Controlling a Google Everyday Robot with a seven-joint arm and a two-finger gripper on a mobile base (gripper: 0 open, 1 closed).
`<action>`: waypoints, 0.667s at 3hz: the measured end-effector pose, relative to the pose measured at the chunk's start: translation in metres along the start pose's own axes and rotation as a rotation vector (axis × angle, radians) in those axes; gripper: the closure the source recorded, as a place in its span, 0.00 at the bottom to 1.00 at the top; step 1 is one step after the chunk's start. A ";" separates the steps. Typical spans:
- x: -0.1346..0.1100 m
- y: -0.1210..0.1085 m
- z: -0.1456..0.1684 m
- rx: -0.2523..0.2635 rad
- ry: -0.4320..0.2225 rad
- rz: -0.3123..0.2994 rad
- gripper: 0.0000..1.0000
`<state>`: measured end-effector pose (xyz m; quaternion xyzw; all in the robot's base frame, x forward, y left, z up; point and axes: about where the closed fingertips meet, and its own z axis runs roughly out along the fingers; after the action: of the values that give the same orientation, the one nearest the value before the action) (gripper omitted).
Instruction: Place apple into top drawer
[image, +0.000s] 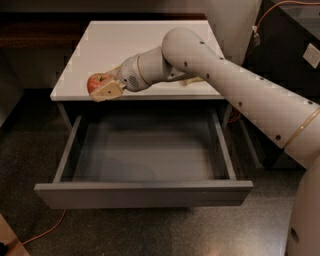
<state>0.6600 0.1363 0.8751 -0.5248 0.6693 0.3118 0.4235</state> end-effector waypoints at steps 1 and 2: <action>0.013 0.016 -0.009 -0.017 0.009 -0.016 1.00; 0.032 0.033 -0.019 -0.039 0.022 -0.033 1.00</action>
Offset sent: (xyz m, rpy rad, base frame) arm -0.0650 -0.0442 -0.0352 -0.0448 -0.0120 0.0720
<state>0.6202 0.1143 0.8545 -0.5473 0.6591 0.3118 0.4110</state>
